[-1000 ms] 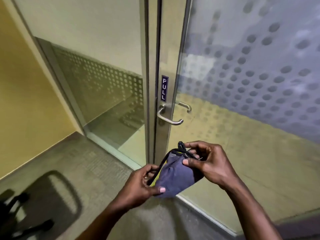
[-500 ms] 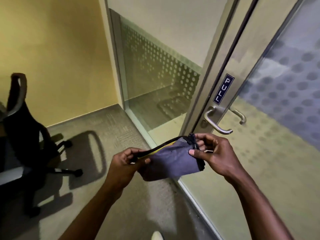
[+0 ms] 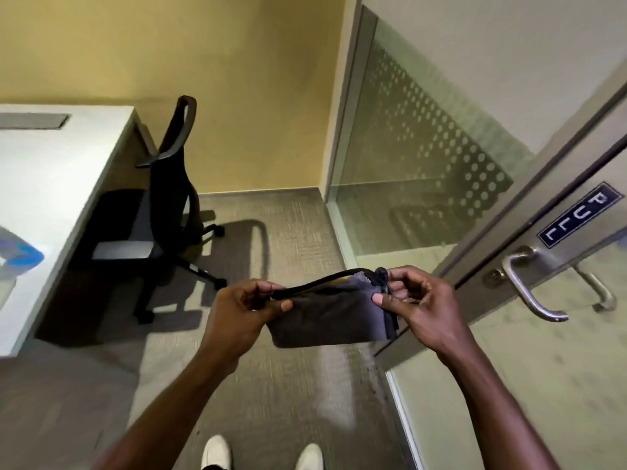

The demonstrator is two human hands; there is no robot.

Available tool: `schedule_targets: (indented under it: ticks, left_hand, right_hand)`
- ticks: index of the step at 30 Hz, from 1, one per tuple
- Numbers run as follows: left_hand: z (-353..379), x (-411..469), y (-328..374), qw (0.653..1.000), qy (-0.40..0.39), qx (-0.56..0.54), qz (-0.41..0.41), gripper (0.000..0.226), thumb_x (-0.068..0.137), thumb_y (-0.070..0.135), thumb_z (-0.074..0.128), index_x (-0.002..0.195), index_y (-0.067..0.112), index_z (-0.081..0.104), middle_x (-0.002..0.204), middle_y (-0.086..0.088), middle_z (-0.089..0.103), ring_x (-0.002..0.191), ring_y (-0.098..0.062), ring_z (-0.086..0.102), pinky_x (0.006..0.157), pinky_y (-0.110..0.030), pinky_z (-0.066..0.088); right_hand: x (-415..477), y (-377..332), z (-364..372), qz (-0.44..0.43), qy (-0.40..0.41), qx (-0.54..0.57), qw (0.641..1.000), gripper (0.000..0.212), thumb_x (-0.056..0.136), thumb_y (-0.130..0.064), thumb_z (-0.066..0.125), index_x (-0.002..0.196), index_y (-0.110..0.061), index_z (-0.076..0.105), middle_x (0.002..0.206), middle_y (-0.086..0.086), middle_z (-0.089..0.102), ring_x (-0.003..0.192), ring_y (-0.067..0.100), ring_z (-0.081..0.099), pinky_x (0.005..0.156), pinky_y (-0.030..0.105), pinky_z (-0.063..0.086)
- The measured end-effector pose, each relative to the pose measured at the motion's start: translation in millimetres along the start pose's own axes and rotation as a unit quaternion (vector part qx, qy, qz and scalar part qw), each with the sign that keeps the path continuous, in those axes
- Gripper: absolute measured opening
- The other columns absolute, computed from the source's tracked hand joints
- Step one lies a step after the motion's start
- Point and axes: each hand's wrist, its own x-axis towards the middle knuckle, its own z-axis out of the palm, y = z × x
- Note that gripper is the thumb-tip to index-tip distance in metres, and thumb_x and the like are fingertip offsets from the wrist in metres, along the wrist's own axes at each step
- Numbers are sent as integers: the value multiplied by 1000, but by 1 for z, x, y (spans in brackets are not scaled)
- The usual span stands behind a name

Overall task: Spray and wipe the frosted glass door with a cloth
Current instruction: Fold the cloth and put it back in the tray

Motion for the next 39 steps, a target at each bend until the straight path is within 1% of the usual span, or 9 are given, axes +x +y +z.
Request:
schedule_targets:
  ticks: [3,7,13,18,22,27,33,36,39]
  left_hand:
    - [-28,-2,-10,998,28,-35,-39,13,82,16,96,92,18,88,89,-3,87,92,-20,84,87,-38,64]
    - [-74,-11,-21,996,27,-16,-86,17,87,35,92,83,19,89,79,2,85,74,-4,79,76,-28,57]
    - [-176,-12,-51,988,66,-73,-116,30,86,37,93,66,17,82,72,-2,80,74,-15,73,85,-40,59]
    - [-261,-16,-72,976,84,-139,-143,38,96,30,84,88,-6,78,78,-8,78,75,-18,72,67,-35,63]
    - [-324,-21,-94,979,68,-119,-148,37,75,33,94,96,6,79,87,-6,86,82,-17,80,74,-38,65]
    - [-387,-17,-121,977,101,-67,-176,37,77,-1,97,108,8,80,94,-9,87,90,-28,83,72,-35,63]
    - [-438,12,-145,963,186,-71,-181,35,77,6,100,108,9,82,95,-11,87,90,-30,84,82,-40,68]
    - [-459,36,-150,958,219,-54,-180,30,78,11,100,97,22,80,90,-3,87,88,-26,84,85,-42,69]
    - [-481,61,-151,952,247,-47,-174,30,80,16,99,95,28,76,95,-1,84,89,-20,81,87,-39,68]
  right_hand:
    - [6,-6,32,-13,-11,6,1000,29,82,-2,90,99,-23,80,78,-11,75,69,8,60,79,33,56]
    - [8,-26,80,-32,-27,2,999,28,85,-1,87,104,-20,81,83,5,78,68,7,60,81,37,57]
    - [4,-60,188,-34,-37,-12,999,27,87,-3,86,96,-28,78,71,-20,70,69,2,64,78,31,55]
    - [3,-84,290,-27,-18,-27,999,23,86,-10,88,98,-27,80,83,-4,79,84,24,77,83,43,63]
    - [0,-96,359,-7,-15,-28,999,24,85,-8,87,99,-27,81,82,-6,79,76,12,74,80,40,63]
    - [4,-108,425,25,-29,-1,999,23,85,-6,88,100,-21,81,84,2,82,81,23,79,83,49,66]
    - [36,-121,493,42,-73,-10,996,24,85,-8,89,100,-24,79,81,0,79,78,17,75,83,55,67]
    - [61,-126,530,29,-106,-25,994,30,83,-16,92,105,-29,76,83,-4,77,78,13,75,81,47,67]
    - [84,-132,569,16,-145,-36,989,47,77,-18,97,113,-31,70,82,-5,72,66,1,64,68,25,61]
